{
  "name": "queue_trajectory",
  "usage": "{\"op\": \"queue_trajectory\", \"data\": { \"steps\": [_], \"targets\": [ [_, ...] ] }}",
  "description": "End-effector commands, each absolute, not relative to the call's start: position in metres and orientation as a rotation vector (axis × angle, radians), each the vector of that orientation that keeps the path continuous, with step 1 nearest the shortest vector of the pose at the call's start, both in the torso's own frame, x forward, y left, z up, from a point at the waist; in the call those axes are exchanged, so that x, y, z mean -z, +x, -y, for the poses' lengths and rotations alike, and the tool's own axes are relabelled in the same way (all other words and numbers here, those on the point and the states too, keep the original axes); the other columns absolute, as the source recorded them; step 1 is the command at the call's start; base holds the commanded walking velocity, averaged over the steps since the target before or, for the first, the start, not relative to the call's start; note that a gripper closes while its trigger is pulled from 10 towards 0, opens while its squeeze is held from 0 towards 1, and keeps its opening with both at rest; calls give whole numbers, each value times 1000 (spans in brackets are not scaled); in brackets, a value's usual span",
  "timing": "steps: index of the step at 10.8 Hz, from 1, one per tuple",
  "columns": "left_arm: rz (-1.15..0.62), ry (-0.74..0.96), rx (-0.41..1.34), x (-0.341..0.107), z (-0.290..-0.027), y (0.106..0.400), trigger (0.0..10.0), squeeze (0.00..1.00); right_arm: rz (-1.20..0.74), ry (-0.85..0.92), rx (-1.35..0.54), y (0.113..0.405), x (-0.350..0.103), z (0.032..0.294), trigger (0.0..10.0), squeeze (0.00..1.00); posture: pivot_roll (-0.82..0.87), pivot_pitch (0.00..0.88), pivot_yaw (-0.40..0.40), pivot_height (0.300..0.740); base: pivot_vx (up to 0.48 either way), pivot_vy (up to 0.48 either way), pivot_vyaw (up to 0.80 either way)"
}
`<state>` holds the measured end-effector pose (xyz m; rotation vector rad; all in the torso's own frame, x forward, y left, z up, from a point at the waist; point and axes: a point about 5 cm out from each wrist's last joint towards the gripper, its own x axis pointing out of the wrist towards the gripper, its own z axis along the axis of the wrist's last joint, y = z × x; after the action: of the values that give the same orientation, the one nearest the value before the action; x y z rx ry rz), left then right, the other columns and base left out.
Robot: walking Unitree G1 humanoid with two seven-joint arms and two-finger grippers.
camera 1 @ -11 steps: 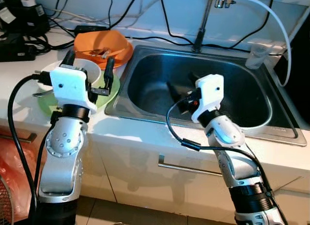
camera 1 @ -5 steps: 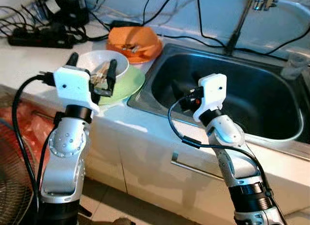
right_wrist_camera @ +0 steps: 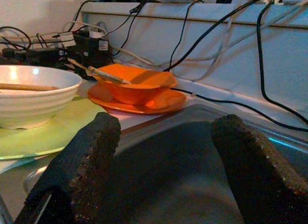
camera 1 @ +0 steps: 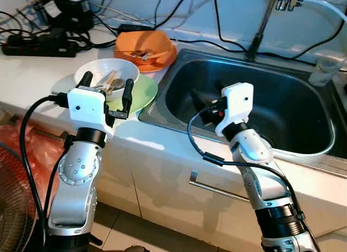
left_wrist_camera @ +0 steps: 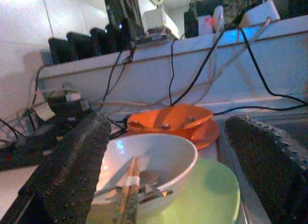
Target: Kitchen organization
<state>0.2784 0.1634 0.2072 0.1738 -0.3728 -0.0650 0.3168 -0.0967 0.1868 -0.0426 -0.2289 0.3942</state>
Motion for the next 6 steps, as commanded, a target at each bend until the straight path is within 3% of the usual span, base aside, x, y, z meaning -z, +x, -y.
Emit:
{"op": "queue_trajectory", "data": {
  "steps": [1,6],
  "targets": [
    [340,156,65,-199,-161,282,10000,0,253,-39,-406,317,-194,94,10000,0,55,46,-34,740,0,0,0],
    [340,134,76,-197,-154,292,10000,0,261,-44,-424,314,-195,87,10000,0,47,47,-35,740,0,0,0]
  ]
}}
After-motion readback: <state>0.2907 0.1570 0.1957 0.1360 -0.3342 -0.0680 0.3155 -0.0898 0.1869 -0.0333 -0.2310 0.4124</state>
